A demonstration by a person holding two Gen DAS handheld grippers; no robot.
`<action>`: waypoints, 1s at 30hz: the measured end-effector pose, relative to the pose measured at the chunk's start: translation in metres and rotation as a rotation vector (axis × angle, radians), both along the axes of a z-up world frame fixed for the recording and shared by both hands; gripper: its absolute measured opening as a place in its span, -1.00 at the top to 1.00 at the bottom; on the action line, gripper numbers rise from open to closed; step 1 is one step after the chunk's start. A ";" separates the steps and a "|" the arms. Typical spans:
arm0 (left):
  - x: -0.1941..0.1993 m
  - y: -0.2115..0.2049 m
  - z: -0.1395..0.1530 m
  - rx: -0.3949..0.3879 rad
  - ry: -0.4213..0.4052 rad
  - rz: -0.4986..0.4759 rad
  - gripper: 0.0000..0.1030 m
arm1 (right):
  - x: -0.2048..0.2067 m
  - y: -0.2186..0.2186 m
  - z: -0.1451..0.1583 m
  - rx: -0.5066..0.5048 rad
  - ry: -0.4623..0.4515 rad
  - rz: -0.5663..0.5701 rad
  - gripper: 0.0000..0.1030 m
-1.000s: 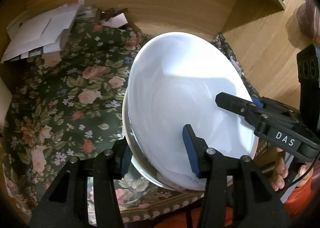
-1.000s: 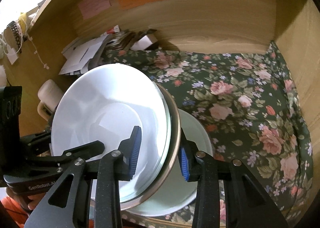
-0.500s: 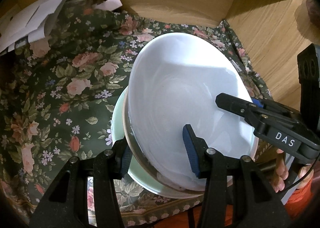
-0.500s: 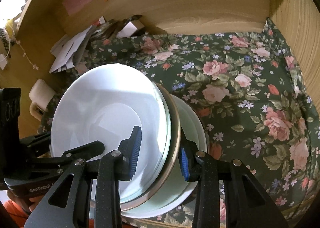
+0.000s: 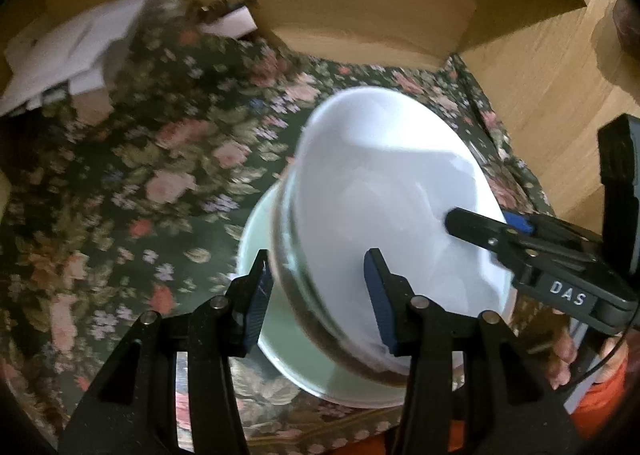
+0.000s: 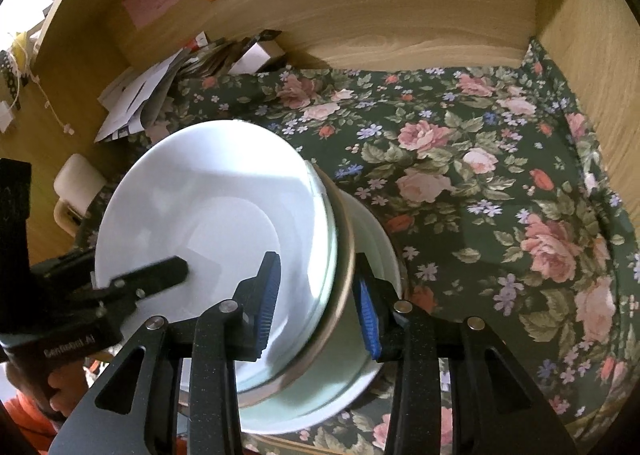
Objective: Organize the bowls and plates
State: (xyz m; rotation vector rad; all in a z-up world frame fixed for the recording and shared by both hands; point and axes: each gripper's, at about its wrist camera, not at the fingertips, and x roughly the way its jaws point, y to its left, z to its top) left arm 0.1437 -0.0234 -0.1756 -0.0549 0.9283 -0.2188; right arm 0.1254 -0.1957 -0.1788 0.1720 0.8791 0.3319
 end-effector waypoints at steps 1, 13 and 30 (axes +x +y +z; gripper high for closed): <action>-0.001 0.002 0.003 -0.008 -0.003 0.001 0.09 | -0.002 -0.001 0.003 0.003 -0.008 -0.002 0.35; -0.059 0.017 0.085 -0.048 -0.288 0.043 -0.06 | -0.069 0.002 0.087 0.002 -0.337 0.006 0.12; -0.147 0.015 0.136 -0.011 -0.676 0.107 -0.95 | -0.139 0.004 0.134 0.012 -0.672 -0.031 -1.00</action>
